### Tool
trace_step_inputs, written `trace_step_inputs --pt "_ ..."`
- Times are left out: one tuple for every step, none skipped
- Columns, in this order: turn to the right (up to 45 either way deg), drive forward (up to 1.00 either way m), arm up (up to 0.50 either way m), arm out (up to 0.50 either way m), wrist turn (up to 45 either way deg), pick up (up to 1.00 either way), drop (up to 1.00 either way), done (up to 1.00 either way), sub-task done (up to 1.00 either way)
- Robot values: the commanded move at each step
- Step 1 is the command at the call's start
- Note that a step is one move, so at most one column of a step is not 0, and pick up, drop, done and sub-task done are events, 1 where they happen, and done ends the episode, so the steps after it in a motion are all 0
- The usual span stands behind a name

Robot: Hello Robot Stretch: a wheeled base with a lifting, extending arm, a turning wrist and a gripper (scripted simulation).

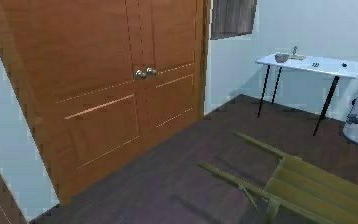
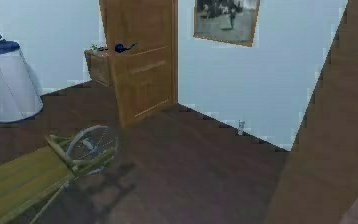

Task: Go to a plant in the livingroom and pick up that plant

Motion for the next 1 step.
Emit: trace_step_inputs --pt "0.0 0.45 0.00 0.00 0.0 0.00 0.00 0.00 0.00"
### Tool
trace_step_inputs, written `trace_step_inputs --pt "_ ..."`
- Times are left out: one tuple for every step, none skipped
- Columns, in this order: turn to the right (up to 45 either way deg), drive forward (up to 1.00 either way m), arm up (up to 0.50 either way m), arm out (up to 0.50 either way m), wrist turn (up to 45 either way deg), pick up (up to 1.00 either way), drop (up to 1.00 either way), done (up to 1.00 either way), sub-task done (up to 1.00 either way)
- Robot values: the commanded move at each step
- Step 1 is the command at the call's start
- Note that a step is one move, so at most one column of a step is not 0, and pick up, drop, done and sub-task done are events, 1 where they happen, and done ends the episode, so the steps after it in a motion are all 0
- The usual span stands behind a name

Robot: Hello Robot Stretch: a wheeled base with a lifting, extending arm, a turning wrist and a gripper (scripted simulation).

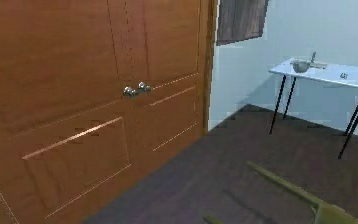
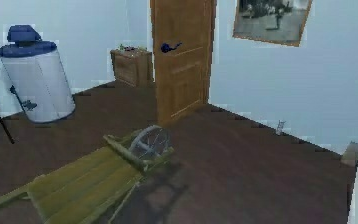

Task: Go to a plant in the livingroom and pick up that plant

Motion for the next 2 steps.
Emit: trace_step_inputs --pt "-21.0 0.00 0.00 0.00 0.0 0.00 0.00 0.00 0.00" --pt "0.0 0.65 0.00 0.00 0.0 0.00 0.00 0.00 0.00"
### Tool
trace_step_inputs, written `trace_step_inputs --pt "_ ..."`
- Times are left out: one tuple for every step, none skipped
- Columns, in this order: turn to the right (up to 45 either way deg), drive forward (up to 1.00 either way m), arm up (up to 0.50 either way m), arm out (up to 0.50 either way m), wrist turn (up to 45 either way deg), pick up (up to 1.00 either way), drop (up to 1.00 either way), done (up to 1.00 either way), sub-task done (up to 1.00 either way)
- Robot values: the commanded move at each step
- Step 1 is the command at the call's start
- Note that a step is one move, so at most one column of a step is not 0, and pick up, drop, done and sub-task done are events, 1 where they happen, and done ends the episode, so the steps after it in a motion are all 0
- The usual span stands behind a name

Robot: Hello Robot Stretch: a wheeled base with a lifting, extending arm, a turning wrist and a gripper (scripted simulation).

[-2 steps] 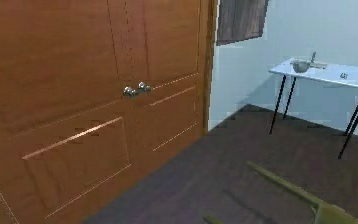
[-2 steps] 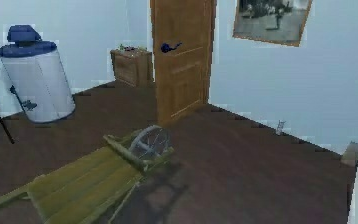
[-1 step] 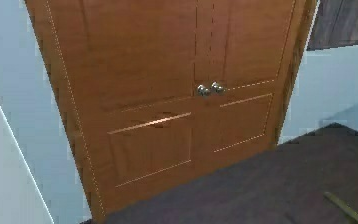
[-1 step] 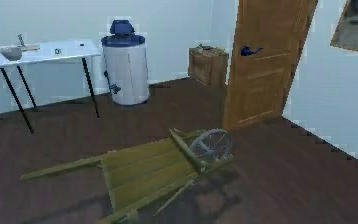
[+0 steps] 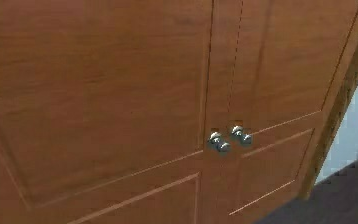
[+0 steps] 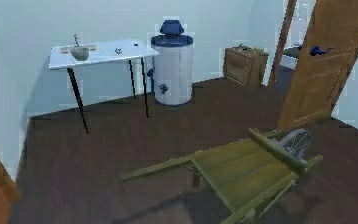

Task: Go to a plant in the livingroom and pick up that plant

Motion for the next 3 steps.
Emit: trace_step_inputs --pt "27.0 0.00 0.00 0.00 0.0 0.00 0.00 0.00 0.00" --pt "0.0 0.25 0.00 0.00 0.0 0.00 0.00 0.00 0.00" --pt "24.0 0.00 0.00 0.00 0.0 0.00 0.00 0.00 0.00"
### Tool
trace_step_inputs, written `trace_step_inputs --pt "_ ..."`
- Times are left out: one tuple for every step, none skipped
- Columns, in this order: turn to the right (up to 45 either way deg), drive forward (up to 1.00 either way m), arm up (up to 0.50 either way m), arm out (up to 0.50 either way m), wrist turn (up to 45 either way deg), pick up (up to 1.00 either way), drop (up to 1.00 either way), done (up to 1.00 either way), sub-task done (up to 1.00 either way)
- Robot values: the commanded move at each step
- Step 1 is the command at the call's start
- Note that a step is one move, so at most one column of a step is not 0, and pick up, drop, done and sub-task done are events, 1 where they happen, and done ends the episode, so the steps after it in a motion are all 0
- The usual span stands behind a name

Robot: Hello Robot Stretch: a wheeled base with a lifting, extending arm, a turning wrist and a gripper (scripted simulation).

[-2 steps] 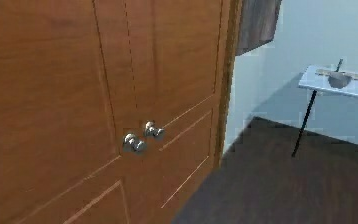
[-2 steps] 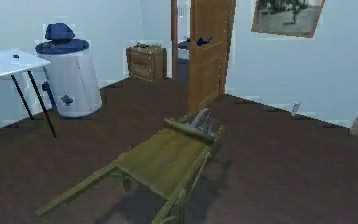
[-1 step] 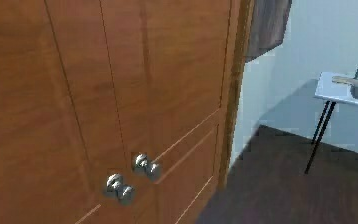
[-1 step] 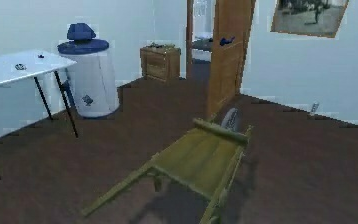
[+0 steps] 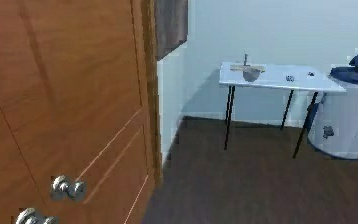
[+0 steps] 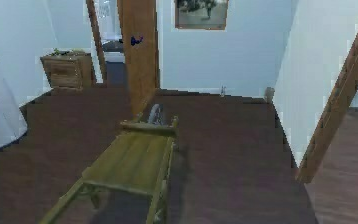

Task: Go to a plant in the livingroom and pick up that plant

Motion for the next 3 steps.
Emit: trace_step_inputs --pt "0.0 1.00 0.00 0.00 0.0 0.00 0.00 0.00 0.00" --pt "45.0 0.00 0.00 0.00 0.0 0.00 0.00 0.00 0.00" --pt "21.0 0.00 0.00 0.00 0.0 0.00 0.00 0.00 0.00"
